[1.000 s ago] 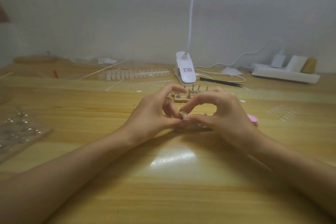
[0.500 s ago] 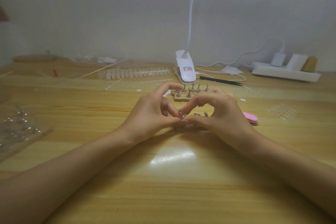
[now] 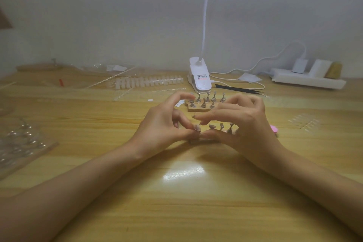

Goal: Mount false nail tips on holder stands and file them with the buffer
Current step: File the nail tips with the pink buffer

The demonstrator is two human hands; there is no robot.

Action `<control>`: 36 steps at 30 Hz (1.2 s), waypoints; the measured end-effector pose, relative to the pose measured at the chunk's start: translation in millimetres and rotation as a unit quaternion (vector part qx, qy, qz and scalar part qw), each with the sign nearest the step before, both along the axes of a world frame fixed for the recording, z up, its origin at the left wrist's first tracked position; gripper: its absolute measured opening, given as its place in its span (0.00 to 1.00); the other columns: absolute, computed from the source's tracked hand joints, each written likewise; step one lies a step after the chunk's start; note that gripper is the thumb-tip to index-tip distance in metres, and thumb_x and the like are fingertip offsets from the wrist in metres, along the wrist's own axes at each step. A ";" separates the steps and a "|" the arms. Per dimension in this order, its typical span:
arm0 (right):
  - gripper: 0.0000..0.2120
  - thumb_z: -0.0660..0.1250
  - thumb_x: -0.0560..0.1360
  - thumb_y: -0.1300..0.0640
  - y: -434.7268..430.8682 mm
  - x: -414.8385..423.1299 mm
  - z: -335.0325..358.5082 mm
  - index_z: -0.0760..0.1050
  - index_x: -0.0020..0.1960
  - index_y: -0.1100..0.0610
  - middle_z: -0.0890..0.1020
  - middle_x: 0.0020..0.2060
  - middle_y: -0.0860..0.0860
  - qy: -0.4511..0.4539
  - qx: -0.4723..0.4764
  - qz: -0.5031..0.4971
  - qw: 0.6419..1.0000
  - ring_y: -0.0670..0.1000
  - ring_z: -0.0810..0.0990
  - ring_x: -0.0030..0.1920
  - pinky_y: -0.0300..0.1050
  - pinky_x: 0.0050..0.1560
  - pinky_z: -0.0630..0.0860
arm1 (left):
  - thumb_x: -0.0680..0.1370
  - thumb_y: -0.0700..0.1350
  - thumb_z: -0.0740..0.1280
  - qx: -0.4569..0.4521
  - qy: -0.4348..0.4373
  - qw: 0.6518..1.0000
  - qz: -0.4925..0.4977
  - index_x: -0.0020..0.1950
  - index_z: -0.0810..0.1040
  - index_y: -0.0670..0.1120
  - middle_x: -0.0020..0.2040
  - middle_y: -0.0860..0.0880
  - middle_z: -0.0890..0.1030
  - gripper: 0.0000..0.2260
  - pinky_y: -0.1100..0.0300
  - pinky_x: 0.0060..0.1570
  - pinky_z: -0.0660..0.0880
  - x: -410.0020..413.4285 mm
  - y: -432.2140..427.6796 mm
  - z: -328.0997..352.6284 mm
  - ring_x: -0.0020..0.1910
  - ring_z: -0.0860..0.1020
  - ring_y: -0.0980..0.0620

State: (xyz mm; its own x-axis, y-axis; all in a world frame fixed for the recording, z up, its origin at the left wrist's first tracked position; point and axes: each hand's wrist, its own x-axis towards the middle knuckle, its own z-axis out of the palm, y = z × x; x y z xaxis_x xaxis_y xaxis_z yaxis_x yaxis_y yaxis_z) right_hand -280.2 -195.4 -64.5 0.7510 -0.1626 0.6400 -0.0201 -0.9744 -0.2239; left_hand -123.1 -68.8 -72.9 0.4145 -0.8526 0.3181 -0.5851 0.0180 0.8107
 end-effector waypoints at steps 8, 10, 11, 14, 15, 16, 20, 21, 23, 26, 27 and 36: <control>0.05 0.73 0.73 0.48 -2.3 5.5 -5.9 0.86 0.43 0.46 0.84 0.40 0.39 -0.041 -0.100 -0.003 0.994 0.53 0.80 0.46 0.55 0.56 0.63 | 0.68 0.44 0.79 0.001 -0.003 1.000 -0.010 0.63 0.74 0.57 0.34 0.54 0.83 0.28 0.68 0.38 0.68 1.3 0.5 -1.5 0.33 0.70 0.57; 0.04 0.73 0.73 0.48 -2.1 6.0 -5.2 0.86 0.42 0.47 0.84 0.40 0.39 -0.037 -0.098 -0.003 0.994 0.53 0.79 0.47 0.56 0.57 0.63 | 0.68 0.44 0.79 0.001 0.001 1.000 -0.012 0.63 0.74 0.56 0.34 0.53 0.84 0.27 0.65 0.39 0.69 1.5 0.1 -1.8 0.35 0.71 0.55; 0.04 0.73 0.73 0.48 -2.1 5.6 -4.6 0.86 0.43 0.47 0.84 0.40 0.39 -0.030 -0.094 -0.001 0.995 0.52 0.79 0.48 0.56 0.57 0.63 | 0.68 0.44 0.79 0.003 -0.004 1.000 -0.011 0.63 0.74 0.57 0.34 0.54 0.84 0.27 0.63 0.40 0.70 1.5 -0.2 -1.1 0.36 0.72 0.53; 0.08 0.70 0.73 0.43 -2.7 2.6 -0.9 0.86 0.46 0.44 0.84 0.42 0.37 0.003 -0.027 0.010 1.000 0.51 0.77 0.49 0.56 0.58 0.64 | 0.68 0.50 0.79 0.035 -0.102 0.994 -0.019 0.64 0.70 0.62 0.38 0.62 0.83 0.29 0.52 0.44 0.73 4.2 0.6 7.1 0.37 0.73 0.52; 0.10 0.68 0.74 0.41 -3.3 1.5 3.0 0.85 0.49 0.42 0.83 0.44 0.36 0.010 0.029 0.017 0.999 0.50 0.76 0.49 0.56 0.58 0.64 | 0.67 0.53 0.78 0.049 -0.148 0.987 -0.026 0.65 0.68 0.64 0.41 0.65 0.82 0.30 0.50 0.45 0.74 7.7 1.7 11.5 0.38 0.72 0.53; 0.11 0.67 0.75 0.40 -5.7 1.0 8.2 0.84 0.53 0.41 0.83 0.46 0.37 0.010 0.089 0.028 0.996 0.49 0.74 0.49 0.53 0.57 0.66 | 0.66 0.56 0.78 0.063 -0.186 0.980 -0.032 0.65 0.68 0.66 0.45 0.67 0.81 0.31 0.50 0.45 0.74 13.2 3.4 15.9 0.39 0.72 0.55; 0.25 0.70 0.67 0.39 -31.1 -4.8 40.8 0.77 0.64 0.43 0.81 0.49 0.41 0.113 0.133 0.060 0.983 0.45 0.76 0.50 0.40 0.54 0.72 | 0.65 0.59 0.77 0.163 -0.278 0.947 -0.009 0.59 0.72 0.67 0.54 0.69 0.75 0.25 0.52 0.52 0.74 44.9 11.7 26.9 0.50 0.70 0.67; 0.29 0.70 0.65 0.38 -38.2 -8.2 47.8 0.76 0.66 0.41 0.80 0.51 0.40 0.177 0.109 0.060 0.976 0.43 0.77 0.52 0.38 0.55 0.71 | 0.65 0.59 0.77 0.189 -0.284 0.940 -0.001 0.57 0.73 0.66 0.55 0.68 0.74 0.24 0.53 0.53 0.74 51.8 13.0 28.3 0.52 0.69 0.69; 0.33 0.73 0.65 0.40 -48.8 -17.0 53.9 0.70 0.69 0.37 0.78 0.56 0.36 0.271 0.086 0.056 0.957 0.39 0.75 0.57 0.30 0.56 0.69 | 0.65 0.57 0.78 0.227 -0.270 0.936 0.009 0.52 0.77 0.64 0.53 0.66 0.75 0.19 0.52 0.54 0.74 61.7 14.8 31.1 0.51 0.71 0.69; 0.39 0.79 0.69 0.53 -52.6 -26.1 47.6 0.64 0.72 0.35 0.77 0.56 0.37 0.333 0.114 0.056 0.934 0.37 0.74 0.57 0.24 0.48 0.69 | 0.66 0.54 0.79 0.255 -0.245 0.935 0.006 0.43 0.78 0.61 0.47 0.62 0.78 0.12 0.51 0.53 0.76 68.8 15.7 32.8 0.46 0.76 0.65; 0.39 0.78 0.70 0.57 -51.7 -26.5 43.7 0.64 0.73 0.35 0.77 0.55 0.39 0.342 0.115 0.054 0.931 0.37 0.74 0.56 0.24 0.46 0.69 | 0.66 0.54 0.79 0.258 -0.237 0.936 0.008 0.41 0.78 0.61 0.45 0.62 0.79 0.11 0.52 0.52 0.76 70.0 15.9 32.4 0.45 0.77 0.64; 0.35 0.74 0.74 0.64 -45.9 -19.0 26.3 0.64 0.67 0.33 0.78 0.48 0.41 0.263 0.109 0.034 0.958 0.42 0.77 0.50 0.28 0.47 0.70 | 0.70 0.41 0.78 0.218 -0.099 0.971 -0.010 0.39 0.78 0.51 0.39 0.54 0.84 0.10 0.58 0.41 0.78 78.9 17.2 30.1 0.37 0.84 0.54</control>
State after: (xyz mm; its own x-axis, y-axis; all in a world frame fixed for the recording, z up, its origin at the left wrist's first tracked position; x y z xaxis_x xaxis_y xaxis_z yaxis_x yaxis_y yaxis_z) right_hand -299.2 -241.2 -38.1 0.9739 -0.1879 0.1274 -0.1232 -0.9089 -0.3984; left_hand -44.2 -51.6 -42.9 0.3633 -0.9317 -0.0043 -0.7332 -0.2888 0.6156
